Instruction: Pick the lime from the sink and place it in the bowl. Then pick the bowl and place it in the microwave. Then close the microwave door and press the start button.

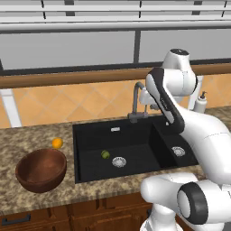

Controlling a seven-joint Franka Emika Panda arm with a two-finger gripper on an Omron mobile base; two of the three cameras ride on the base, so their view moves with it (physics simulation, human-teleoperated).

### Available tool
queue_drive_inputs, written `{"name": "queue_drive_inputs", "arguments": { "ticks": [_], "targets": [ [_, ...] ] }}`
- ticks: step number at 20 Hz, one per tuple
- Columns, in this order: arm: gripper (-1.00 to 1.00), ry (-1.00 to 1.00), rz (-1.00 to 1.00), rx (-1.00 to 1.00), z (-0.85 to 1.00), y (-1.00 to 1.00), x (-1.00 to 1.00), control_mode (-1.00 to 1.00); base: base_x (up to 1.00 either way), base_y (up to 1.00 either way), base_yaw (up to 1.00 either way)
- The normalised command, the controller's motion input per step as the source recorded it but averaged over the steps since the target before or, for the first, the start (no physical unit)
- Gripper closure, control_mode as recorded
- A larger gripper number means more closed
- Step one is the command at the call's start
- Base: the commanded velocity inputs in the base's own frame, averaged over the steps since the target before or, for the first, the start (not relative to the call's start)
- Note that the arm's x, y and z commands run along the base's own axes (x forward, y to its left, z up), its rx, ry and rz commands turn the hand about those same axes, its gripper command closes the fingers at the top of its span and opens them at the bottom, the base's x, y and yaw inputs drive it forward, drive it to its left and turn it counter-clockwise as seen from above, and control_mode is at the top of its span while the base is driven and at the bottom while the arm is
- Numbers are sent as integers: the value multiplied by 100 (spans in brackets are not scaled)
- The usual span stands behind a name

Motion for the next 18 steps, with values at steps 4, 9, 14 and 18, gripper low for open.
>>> {"name": "queue_drive_inputs", "arguments": {
  "ticks": [4, 9, 14, 18],
  "targets": [
    [-100, 0, 4, -2, -1, 34, -30, -100, 0, 0, 0],
    [-100, -2, 9, -16, -37, 97, -47, -100, 0, 0, 0],
    [-100, 8, 0, -3, -66, 70, 16, -100, 0, 0, 0],
    [-100, 3, 0, 1, -57, 3, 13, -100, 0, 0, 0]
  ]
}}
